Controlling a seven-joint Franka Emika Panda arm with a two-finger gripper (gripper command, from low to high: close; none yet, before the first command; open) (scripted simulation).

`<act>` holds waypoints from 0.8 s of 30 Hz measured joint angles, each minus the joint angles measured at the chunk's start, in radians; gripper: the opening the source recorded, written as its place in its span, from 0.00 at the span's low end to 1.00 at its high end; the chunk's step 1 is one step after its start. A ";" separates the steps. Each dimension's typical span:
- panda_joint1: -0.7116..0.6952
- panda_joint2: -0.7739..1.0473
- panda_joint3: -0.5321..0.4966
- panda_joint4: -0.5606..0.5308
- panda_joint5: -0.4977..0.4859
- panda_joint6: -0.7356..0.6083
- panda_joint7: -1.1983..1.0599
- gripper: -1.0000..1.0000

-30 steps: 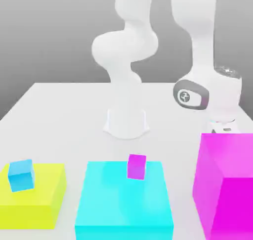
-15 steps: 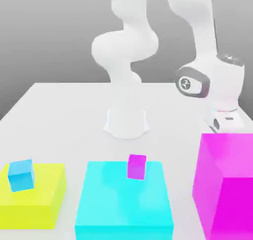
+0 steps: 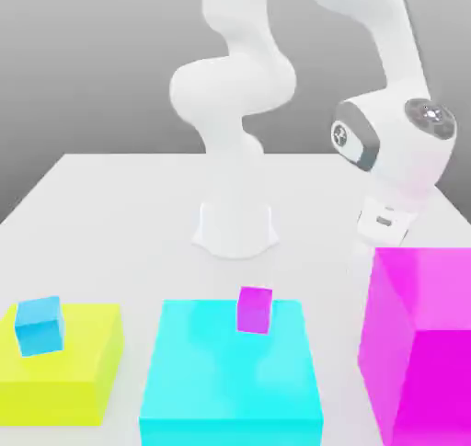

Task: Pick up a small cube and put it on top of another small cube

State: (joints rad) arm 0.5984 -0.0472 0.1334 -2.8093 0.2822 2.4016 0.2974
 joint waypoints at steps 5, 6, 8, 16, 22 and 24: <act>-0.106 -0.108 -0.083 -0.001 -0.106 -0.102 -0.052 0.00; -0.131 -0.135 -0.104 -0.002 -0.135 -0.120 -0.075 0.00; -0.182 -0.193 -0.146 -0.003 -0.191 -0.156 -0.125 0.00; -0.298 -0.342 -0.260 -0.016 -0.344 -0.171 -0.376 0.00; -0.305 -0.379 -0.323 -0.033 -0.408 -0.071 -0.594 0.00; -0.303 -0.388 -0.346 -0.039 -0.423 -0.035 -0.672 0.00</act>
State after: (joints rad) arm 0.2951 -0.4352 -0.2123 -2.8485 -0.1407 2.3662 -0.3743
